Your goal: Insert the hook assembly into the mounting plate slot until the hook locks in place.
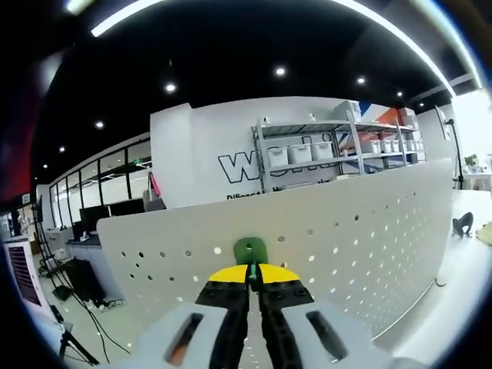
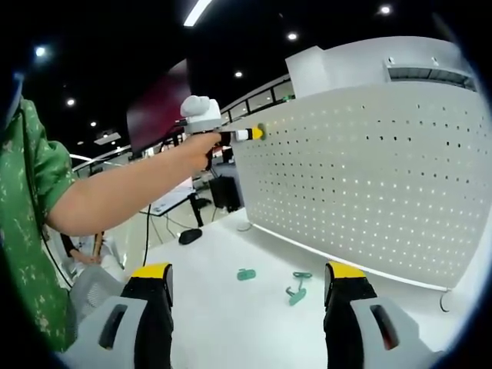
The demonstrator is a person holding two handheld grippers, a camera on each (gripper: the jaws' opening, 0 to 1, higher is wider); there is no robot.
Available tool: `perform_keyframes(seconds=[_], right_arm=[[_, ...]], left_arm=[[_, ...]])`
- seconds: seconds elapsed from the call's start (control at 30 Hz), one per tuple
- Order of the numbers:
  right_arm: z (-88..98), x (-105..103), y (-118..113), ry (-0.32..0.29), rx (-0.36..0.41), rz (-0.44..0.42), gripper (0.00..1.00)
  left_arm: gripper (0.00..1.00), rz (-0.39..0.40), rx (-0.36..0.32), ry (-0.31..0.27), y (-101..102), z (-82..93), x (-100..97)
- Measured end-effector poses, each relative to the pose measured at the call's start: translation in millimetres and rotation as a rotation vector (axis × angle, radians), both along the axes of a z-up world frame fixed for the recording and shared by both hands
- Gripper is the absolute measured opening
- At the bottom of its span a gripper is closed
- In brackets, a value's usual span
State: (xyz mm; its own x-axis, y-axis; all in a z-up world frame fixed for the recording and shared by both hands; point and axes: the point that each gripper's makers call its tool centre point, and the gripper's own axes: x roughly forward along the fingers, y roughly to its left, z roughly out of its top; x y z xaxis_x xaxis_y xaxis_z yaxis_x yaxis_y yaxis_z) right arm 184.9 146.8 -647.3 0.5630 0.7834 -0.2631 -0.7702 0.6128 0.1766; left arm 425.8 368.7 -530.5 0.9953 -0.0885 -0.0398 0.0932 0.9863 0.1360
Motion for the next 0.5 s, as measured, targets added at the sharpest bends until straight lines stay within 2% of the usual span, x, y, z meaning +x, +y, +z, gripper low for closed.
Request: perform_keyframes(seconds=[0.03, 0.07, 0.43, 0.5], right_arm=[[-0.3, 0.0, 0.0, 0.001, 0.0, 0.0, 0.82], [-0.3, 0.1, -0.1, 0.001, 0.0, -0.001, 0.82], [-3.6, 0.0, -1.5, 0.008, -0.002, -0.003, 0.82], [-4.6, 0.2, -1.4, 0.011, -0.004, -0.004, 0.82]], left_arm=[[0.03, 0.0, 0.0, -0.004, 0.3, 0.5, 0.3], [0.03, -0.002, 0.033, -0.001, 0.1, 0.7, 0.2], [0.02, -0.003, -0.005, 0.011, -0.3, 0.4, -1.0], [0.02, 0.002, 0.045, 0.018, -0.7, 0.6, -1.4]])
